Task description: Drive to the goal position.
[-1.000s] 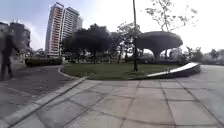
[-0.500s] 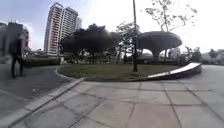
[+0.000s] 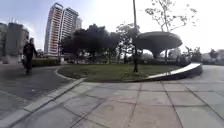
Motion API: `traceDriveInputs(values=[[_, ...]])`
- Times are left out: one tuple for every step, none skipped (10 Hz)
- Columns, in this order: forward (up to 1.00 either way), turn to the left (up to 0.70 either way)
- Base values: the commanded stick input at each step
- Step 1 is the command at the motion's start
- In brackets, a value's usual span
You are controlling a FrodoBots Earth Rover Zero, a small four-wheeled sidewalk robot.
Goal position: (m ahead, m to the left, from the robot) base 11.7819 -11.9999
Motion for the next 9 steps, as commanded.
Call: traceDriveInputs(values=[[0.0, -0.7], [0.0, -0.7], [0.0, -0.7], [0.0, -0.7], [0.17, -0.62], [0.52, -0.44], [0.7, -0.35], [0.7, -0.35], [0.7, -0.35]])
